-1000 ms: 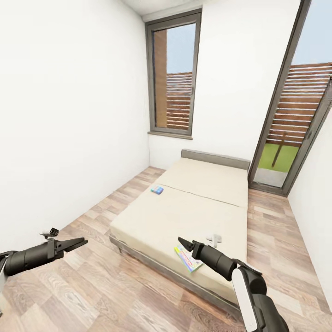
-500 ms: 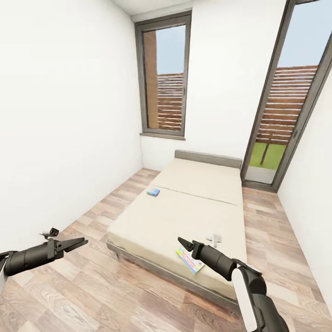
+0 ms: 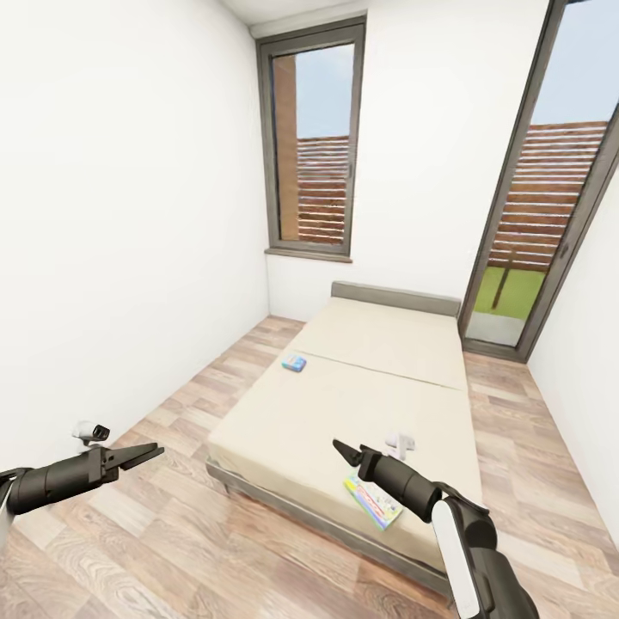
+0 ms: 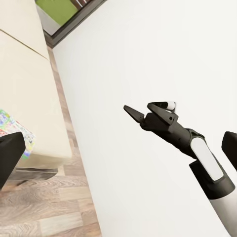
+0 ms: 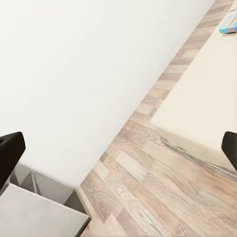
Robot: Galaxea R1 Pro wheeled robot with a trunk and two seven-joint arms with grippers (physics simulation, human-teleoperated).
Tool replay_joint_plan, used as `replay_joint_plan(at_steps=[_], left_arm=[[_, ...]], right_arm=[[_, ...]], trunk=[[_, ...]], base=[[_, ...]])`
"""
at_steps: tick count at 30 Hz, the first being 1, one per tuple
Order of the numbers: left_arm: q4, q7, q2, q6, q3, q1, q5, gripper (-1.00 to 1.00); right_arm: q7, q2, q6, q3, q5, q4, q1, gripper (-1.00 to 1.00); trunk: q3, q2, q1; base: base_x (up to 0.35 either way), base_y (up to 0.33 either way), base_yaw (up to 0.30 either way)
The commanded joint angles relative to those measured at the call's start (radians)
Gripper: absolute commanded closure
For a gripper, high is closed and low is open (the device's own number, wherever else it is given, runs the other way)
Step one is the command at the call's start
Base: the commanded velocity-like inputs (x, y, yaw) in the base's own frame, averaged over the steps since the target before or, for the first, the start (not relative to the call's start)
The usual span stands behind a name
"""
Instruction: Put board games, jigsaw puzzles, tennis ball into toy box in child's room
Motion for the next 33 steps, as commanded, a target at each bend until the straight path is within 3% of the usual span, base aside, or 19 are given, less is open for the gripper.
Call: replay_joint_plan(at_steps=[1, 10, 33], left_arm=[[0.0, -0.004, 0.0, 0.011, 0.0, -0.001, 0.0, -1.0], [0.0, -0.004, 0.0, 0.011, 0.0, -0.001, -0.001, -1.0], [0.0, -0.004, 0.001, 0.011, 0.0, -0.001, -0.001, -1.0]], right_arm=[[0.003, 0.001, 0.007, -0.003, -0.004, -0.001, -0.001, -1.0], [0.004, 0.001, 0.004, -0.003, -0.005, -0.002, -0.001, -1.0], [0.004, 0.001, 0.005, -0.003, -0.006, 0.0, -0.001, -1.0]], trunk=[[-0.002, -0.002, 0.001], [-0.001, -0.002, 0.001], [0.022, -0.002, 0.001]], base=[[0.163, 0.037, 0.0], [0.16, 0.011, -0.043], [0.028, 0.02, -0.222]])
